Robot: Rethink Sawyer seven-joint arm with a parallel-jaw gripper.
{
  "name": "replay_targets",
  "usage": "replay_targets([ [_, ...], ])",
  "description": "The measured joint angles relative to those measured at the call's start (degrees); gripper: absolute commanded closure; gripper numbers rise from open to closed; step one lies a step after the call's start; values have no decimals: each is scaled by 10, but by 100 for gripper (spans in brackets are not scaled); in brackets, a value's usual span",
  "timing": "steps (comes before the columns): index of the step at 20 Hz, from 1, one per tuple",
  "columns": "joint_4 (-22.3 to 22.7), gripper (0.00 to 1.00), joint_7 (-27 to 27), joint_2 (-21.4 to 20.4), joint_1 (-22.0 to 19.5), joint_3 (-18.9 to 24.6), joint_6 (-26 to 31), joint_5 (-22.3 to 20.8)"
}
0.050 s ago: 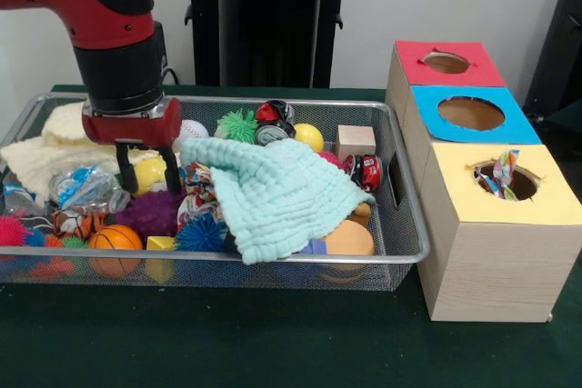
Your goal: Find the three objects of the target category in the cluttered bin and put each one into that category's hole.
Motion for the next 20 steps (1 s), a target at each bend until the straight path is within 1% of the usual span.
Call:
replay_targets([
  [5, 0, 0, 0, 14, -14, 0, 0, 0],
  [9, 0, 0, 0, 30, -32, 1, 0, 0],
  [14, 0, 0, 0, 28, -40, 7, 1, 1],
  [20, 0, 0, 0, 20, -40, 13, 7, 1],
])
